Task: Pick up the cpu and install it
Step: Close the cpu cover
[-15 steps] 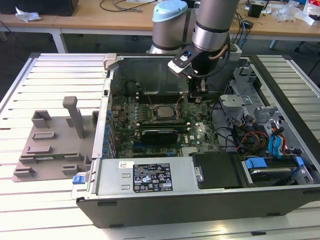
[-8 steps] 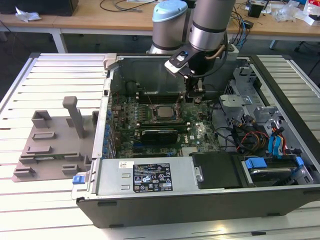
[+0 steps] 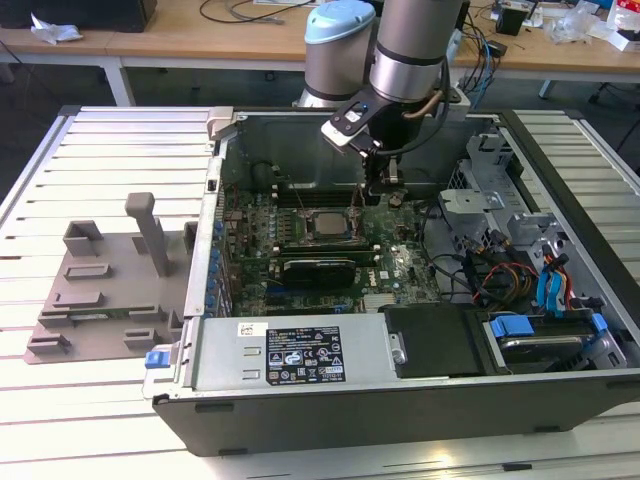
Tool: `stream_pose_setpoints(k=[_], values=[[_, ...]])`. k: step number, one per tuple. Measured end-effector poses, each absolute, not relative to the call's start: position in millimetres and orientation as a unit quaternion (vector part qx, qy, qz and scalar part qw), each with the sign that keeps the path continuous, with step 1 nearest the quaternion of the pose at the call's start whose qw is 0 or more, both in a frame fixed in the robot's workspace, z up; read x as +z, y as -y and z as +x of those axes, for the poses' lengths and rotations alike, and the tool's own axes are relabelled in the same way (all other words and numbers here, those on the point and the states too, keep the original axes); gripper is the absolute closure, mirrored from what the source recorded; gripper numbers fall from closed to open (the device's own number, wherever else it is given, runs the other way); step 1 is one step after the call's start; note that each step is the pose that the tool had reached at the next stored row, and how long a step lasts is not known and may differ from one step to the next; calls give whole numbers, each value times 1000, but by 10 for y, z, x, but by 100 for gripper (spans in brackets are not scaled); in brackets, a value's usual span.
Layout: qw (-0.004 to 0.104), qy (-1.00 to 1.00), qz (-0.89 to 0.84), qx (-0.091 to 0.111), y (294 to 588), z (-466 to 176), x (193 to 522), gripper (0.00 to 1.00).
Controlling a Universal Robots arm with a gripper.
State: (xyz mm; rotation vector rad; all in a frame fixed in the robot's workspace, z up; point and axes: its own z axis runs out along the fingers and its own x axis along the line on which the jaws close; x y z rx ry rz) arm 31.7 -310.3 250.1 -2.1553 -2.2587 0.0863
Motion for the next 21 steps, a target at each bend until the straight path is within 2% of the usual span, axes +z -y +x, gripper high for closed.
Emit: stream_pose_setpoints(k=[21], values=[[9, 723, -690, 28, 3104, 107, 2396, 89]])
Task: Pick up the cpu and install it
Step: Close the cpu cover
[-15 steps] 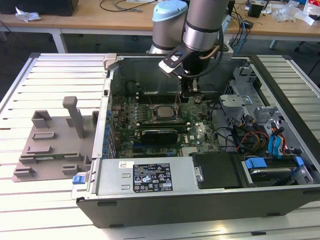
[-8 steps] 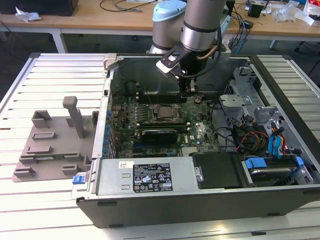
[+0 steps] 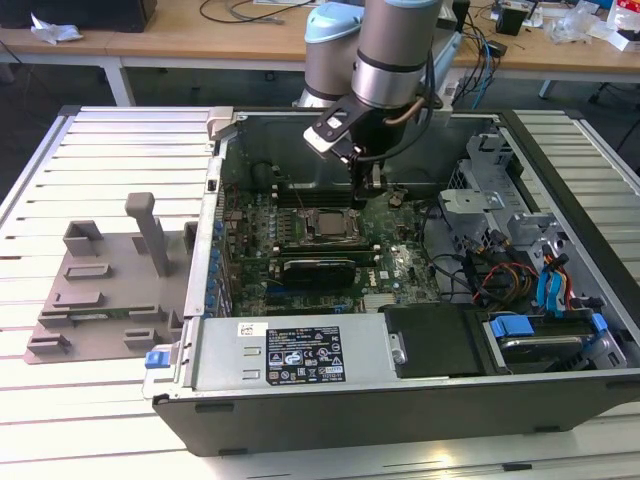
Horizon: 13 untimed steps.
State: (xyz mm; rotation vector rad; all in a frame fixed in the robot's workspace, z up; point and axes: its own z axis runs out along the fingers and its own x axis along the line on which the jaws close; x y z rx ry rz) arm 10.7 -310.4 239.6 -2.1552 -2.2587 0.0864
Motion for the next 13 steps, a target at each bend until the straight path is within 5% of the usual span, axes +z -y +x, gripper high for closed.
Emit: stream_pose_setpoints(k=[13], values=[[9, 723, -690, 28, 3103, 97, 2317, 89]])
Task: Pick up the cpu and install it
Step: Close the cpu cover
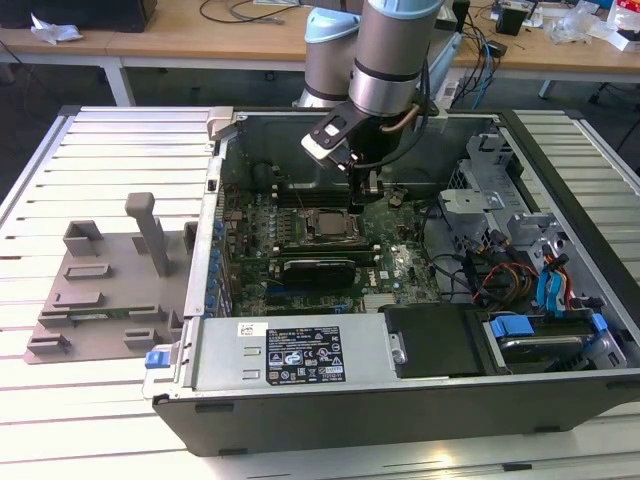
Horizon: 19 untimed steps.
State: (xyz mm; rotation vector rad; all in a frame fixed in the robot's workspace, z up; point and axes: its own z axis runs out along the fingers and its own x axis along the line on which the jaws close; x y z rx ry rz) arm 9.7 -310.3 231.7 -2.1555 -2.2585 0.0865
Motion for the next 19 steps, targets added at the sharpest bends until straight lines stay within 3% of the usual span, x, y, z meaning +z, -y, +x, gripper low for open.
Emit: stream_pose_setpoints(k=[19], values=[[9, 723, -690, 28, 3103, -33, 2235, 89]])
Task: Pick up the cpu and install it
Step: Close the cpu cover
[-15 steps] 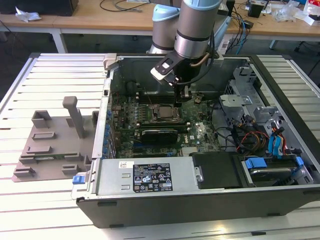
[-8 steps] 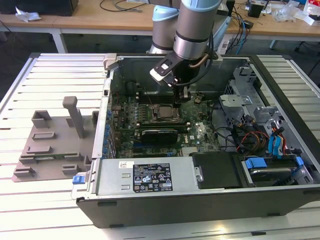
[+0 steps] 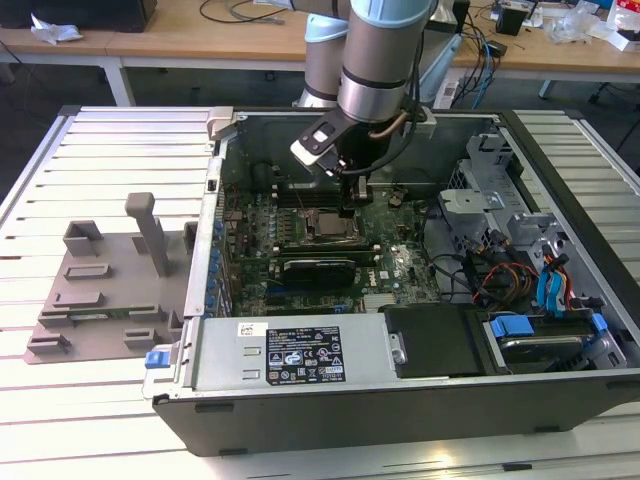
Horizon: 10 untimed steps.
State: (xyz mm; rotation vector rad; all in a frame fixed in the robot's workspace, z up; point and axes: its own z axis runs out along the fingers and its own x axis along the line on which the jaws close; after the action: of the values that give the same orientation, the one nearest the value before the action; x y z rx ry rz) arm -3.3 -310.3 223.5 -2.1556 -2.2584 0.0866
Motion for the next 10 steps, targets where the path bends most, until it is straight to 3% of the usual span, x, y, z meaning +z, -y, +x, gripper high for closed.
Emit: stream_pose_setpoints(k=[10], values=[[9, 723, -690, 28, 3102, -121, 2197, 89]])
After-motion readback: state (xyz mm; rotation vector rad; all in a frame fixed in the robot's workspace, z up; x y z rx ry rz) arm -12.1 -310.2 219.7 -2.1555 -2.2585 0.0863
